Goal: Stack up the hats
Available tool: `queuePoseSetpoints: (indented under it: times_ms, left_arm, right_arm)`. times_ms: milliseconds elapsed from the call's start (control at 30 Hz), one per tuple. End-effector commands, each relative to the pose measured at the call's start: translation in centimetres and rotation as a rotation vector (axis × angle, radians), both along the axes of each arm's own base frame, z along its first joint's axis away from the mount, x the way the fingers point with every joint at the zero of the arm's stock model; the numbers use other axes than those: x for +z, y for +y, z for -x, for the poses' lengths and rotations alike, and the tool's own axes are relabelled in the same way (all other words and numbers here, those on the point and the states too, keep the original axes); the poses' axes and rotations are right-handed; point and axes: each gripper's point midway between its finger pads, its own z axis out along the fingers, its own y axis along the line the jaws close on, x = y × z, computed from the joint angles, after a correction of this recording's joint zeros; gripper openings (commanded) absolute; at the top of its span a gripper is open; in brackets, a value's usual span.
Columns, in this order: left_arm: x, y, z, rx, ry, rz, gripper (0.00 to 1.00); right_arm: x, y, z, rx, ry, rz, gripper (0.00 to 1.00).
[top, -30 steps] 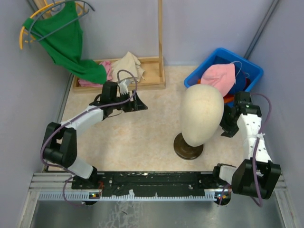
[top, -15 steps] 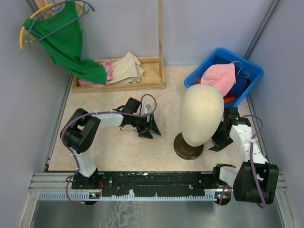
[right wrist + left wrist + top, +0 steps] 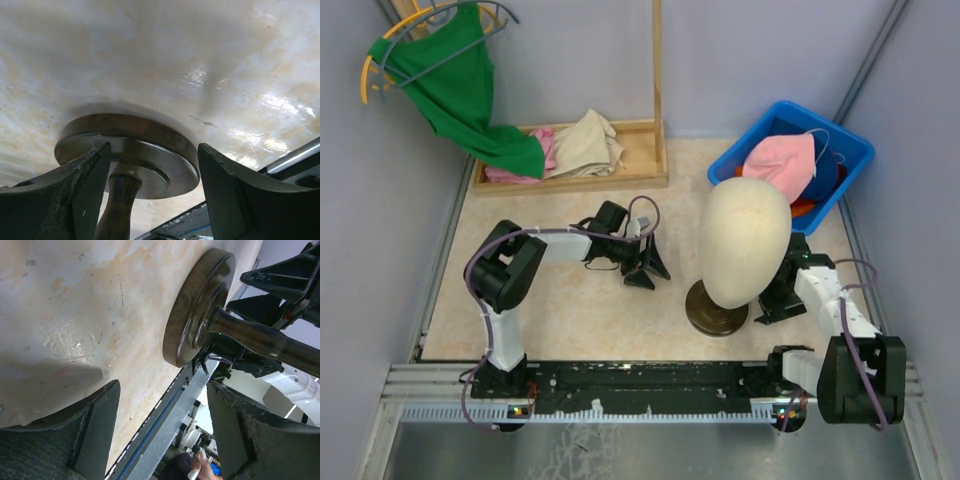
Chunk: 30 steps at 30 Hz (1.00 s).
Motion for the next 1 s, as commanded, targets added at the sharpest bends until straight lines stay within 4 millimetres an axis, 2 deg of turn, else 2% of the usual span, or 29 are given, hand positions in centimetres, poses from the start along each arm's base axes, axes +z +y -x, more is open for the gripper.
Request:
queuePoseSetpoints:
  times_ms: [0, 200, 300, 567, 733, 900, 967]
  left_arm:
    - [0.5, -1.1, 0.1, -0.022, 0.017, 0.036, 0.76]
    - [0.2, -1.4, 0.3, -0.024, 0.045, 0.042, 0.77]
    - [-0.2, -1.5, 0.3, -0.019, 0.057, 0.045, 0.77]
    - [-1.4, -1.2, 0.8, -0.030, 0.075, 0.028, 0.78]
    - [-2.3, -0.4, 0.7, -0.020, 0.081, 0.009, 0.78]
    - [-3.3, 1.7, -0.1, 0.026, 0.075, -0.025, 0.79]
    - [-3.8, 2.8, -0.4, 0.049, 0.071, -0.043, 0.79]
  right_arm:
    - [-1.2, 0.6, -0.4, -0.097, 0.020, 0.020, 0.70]
    - [-2.6, 3.4, -0.6, -0.084, 0.046, 0.014, 0.70]
    - [-3.3, 5.1, -1.2, -0.058, 0.047, 0.003, 0.70]
    - [-4.6, 7.9, -3.2, -0.026, 0.028, -0.031, 0.69]
    - [-4.6, 9.8, -6.5, 0.017, -0.024, -0.055, 0.69]
    - [-3.5, 11.7, -10.7, 0.113, -0.095, -0.066, 0.68]
    - [-4.3, 12.6, -11.3, 0.153, -0.079, -0.076, 0.67]
